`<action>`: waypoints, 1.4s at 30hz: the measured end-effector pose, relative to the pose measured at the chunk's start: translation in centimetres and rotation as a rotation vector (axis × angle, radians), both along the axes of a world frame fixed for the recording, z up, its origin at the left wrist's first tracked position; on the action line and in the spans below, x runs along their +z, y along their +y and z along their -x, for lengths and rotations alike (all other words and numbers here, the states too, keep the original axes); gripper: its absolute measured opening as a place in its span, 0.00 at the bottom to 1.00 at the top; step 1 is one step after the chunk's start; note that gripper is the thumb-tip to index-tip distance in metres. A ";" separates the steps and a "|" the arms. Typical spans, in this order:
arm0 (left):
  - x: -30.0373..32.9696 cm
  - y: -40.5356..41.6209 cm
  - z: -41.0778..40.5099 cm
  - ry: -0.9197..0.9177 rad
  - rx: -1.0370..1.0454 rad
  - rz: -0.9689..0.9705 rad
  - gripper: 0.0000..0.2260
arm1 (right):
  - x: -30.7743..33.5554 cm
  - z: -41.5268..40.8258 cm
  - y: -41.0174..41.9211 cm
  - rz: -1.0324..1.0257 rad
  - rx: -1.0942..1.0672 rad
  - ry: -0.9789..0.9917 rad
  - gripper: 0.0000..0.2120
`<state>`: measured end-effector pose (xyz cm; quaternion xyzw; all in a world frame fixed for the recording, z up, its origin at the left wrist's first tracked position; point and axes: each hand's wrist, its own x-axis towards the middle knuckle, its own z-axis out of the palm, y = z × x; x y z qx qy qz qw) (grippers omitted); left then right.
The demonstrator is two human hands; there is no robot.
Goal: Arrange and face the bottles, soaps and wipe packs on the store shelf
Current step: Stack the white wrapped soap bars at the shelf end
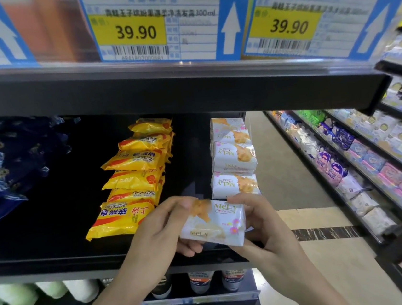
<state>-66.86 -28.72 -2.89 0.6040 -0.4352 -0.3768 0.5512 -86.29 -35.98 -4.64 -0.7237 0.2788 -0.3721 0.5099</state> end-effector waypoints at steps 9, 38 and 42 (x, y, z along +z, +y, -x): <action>-0.4 0.9 -0.1 -0.124 -0.020 0.029 0.22 | 0.0 -0.1 0.0 -0.025 0.005 -0.010 0.16; 2.2 0.8 -1.4 -1.271 -0.112 -0.135 0.28 | 2.9 -0.6 -5.6 0.620 -0.287 0.853 0.25; 2.7 0.7 -1.4 -1.273 -0.117 -0.147 0.30 | 2.5 -1.0 -5.7 0.627 -0.254 0.877 0.25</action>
